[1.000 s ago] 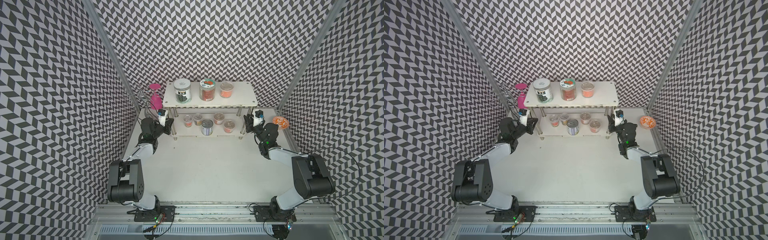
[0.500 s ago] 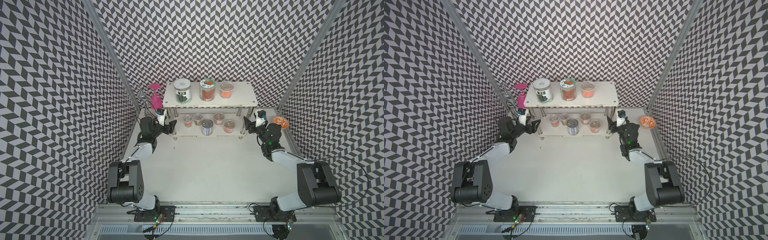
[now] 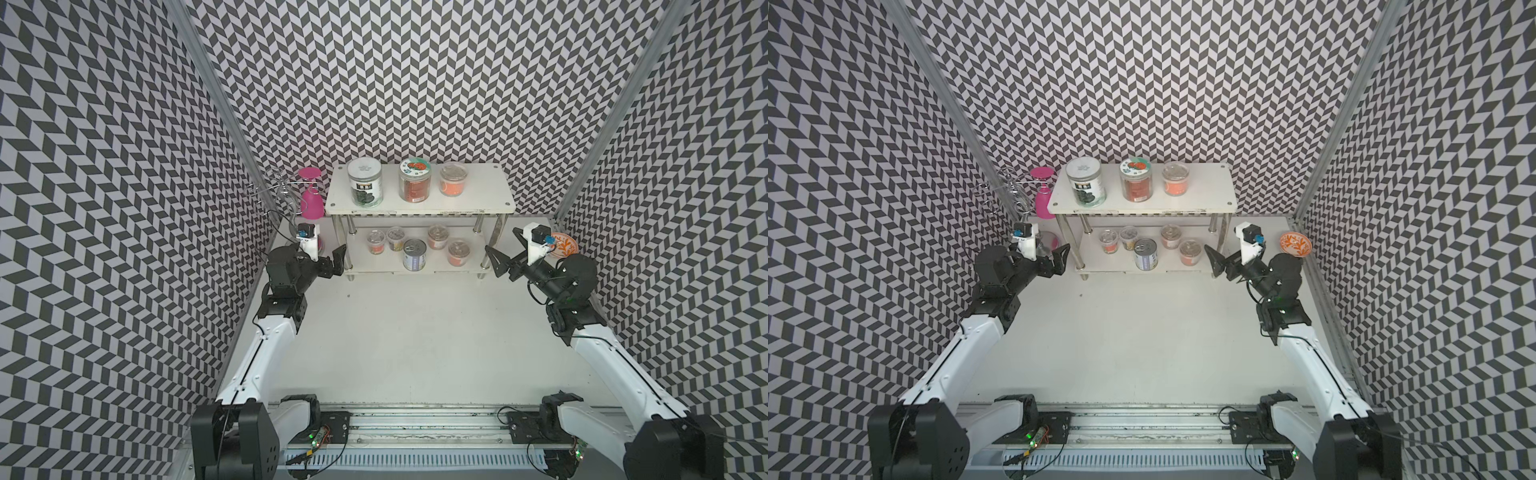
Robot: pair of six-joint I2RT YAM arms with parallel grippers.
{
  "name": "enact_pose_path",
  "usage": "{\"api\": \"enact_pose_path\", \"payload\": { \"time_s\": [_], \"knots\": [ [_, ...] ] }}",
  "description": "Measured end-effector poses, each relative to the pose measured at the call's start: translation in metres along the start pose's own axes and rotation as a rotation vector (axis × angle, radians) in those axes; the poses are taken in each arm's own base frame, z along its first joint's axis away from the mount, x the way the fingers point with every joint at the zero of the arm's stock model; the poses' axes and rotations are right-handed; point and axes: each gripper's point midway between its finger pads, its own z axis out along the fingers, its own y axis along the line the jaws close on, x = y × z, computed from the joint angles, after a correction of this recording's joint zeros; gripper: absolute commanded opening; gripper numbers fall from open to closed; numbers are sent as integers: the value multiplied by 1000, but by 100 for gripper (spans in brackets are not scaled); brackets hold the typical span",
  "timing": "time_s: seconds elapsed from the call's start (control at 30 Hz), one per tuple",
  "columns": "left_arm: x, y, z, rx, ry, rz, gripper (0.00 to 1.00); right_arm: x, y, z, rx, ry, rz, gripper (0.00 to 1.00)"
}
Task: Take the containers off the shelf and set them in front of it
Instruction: 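Pick up a container from the shelf.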
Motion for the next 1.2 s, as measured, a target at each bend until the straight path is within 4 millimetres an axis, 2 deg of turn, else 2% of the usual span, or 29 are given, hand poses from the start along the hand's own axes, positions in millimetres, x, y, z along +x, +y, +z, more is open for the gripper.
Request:
{"api": "enact_pose_path", "payload": {
  "time_s": [0.1,0.17,0.23,0.43,0.5,0.6,0.7,0.8,1.03,1.2],
  "knots": [
    [-12,-14,-9,5,-8,4,100,-17,20,0,-103,16,42,100],
    [-27,-23,-13,16,-26,12,100,-29,35,-1,-164,21,63,100],
    [-50,-32,-17,34,-55,22,100,-43,53,-3,-240,28,77,99],
    [-144,-59,-24,97,-197,64,100,-70,97,-9,-398,49,91,100],
    [-165,-68,-20,121,-224,79,100,-72,103,-11,-416,55,97,100],
    [-184,-79,-7,148,-235,97,100,-73,106,-13,-422,63,110,99],
    [-190,-89,12,175,-210,108,100,-73,105,-13,-418,75,124,100],
    [-186,-94,30,188,-172,112,100,-74,103,-13,-400,88,132,99],
    [-181,-90,57,157,-114,107,100,-102,99,-15,-357,63,75,100],
    [-178,-91,72,146,-87,112,100,-102,96,-15,-340,68,59,100]
  ]
}}
